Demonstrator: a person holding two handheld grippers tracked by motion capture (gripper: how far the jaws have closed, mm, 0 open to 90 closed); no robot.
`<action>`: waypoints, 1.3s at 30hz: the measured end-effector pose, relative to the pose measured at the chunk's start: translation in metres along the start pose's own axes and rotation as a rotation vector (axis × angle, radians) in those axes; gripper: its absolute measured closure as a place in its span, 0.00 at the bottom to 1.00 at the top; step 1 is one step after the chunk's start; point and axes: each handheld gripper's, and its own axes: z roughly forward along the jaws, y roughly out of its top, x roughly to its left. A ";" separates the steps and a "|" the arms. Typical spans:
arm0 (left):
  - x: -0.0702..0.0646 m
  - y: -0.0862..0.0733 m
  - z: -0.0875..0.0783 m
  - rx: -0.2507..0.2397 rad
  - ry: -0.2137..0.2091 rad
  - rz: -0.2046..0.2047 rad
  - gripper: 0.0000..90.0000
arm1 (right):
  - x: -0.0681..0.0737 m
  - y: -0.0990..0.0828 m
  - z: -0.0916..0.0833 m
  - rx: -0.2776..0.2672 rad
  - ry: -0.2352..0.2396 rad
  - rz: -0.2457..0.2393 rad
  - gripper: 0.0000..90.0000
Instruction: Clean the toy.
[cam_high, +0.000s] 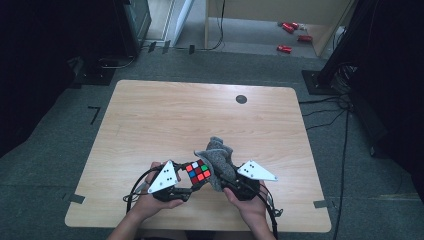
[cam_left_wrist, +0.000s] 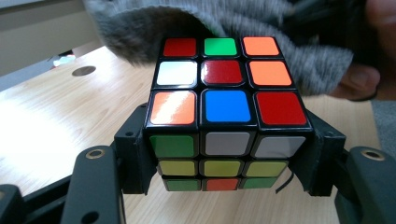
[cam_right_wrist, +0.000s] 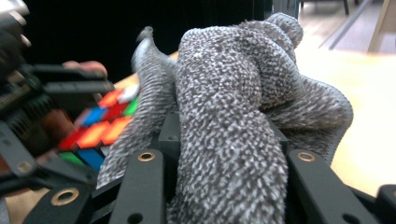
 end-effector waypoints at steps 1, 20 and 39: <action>0.001 -0.001 -0.001 0.001 -0.001 -0.007 0.39 | -0.002 -0.003 0.003 0.026 -0.005 0.007 0.71; 0.004 -0.002 -0.003 -0.006 -0.004 -0.012 0.39 | -0.008 -0.009 0.006 0.044 0.048 -0.023 0.71; 0.001 -0.002 0.001 0.014 -0.028 0.002 0.39 | -0.014 -0.012 0.007 0.060 0.050 0.050 0.70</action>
